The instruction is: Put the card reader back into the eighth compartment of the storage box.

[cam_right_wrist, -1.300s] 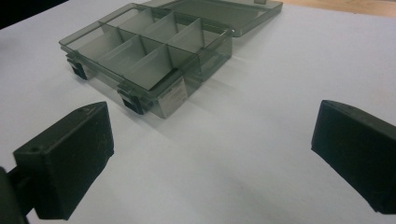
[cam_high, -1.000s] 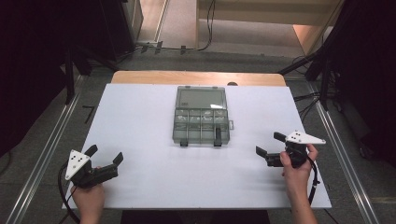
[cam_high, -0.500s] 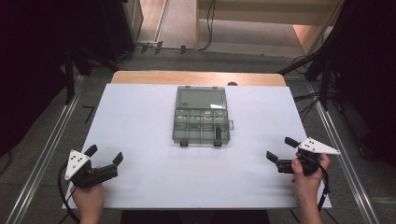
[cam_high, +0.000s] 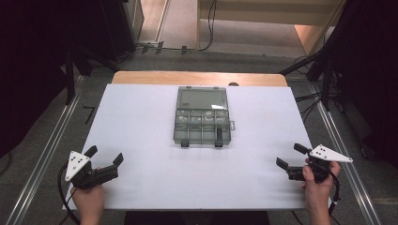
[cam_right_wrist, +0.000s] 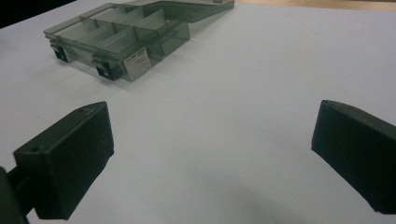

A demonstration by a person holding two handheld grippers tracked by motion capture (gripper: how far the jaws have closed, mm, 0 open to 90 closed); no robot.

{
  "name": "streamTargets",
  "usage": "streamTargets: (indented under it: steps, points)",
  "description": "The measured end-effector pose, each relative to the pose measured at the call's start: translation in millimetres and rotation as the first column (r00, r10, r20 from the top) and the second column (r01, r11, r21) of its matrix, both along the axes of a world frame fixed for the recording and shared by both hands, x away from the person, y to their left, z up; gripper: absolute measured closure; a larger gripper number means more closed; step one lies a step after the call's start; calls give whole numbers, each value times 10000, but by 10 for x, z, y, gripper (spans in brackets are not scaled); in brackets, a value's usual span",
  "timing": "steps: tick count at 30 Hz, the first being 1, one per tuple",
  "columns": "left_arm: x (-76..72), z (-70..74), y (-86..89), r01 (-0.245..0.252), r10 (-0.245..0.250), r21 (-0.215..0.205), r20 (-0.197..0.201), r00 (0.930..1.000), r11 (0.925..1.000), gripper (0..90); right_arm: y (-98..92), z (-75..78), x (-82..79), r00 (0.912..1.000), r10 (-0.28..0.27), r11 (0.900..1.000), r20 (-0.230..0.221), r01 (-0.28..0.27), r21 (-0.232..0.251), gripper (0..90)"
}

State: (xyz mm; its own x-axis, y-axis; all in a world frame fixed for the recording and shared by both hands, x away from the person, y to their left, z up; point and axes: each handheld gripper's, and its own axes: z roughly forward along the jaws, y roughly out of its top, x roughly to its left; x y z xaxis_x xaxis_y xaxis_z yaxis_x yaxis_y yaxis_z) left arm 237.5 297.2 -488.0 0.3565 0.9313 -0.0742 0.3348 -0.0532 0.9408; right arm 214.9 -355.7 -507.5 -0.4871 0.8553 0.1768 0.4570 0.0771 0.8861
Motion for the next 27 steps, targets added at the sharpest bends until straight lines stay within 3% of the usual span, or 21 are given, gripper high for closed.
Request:
streamTargets:
  steps: [6, 8, 10, 16, 18, 27]
  points:
    - [-14, -5, 14, 98, -97, 26, -93, 9999, 9999, 4, -126, -27, -81, 9998, -169, 9989, 77, 166, 438, 0]
    - [-21, -5, 25, 119, -119, -63, -87, 9999, 9999, 3, -171, -27, -114, 9993, -353, 9992, 146, 350, 198, 0]
    - [-33, -5, 41, 153, -154, -151, -75, 9999, 9998, 3, -219, -29, -144, 9989, -419, 9986, 226, 412, 321, 0]
    - [-68, -5, 58, 239, -236, -242, 135, 9996, 9994, 3, -351, -57, -274, 9963, -720, 9958, 473, 691, 595, 0]
    - [-81, -6, 52, 318, -314, -188, 204, 9993, 9993, 3, -390, -84, -312, 9957, -764, 9935, 532, 715, 887, 0]
    - [-97, -6, 71, 382, -367, -372, 376, 9986, 9986, 3, -480, -93, -449, 9919, -1094, 9889, 647, 1020, 1080, 0]
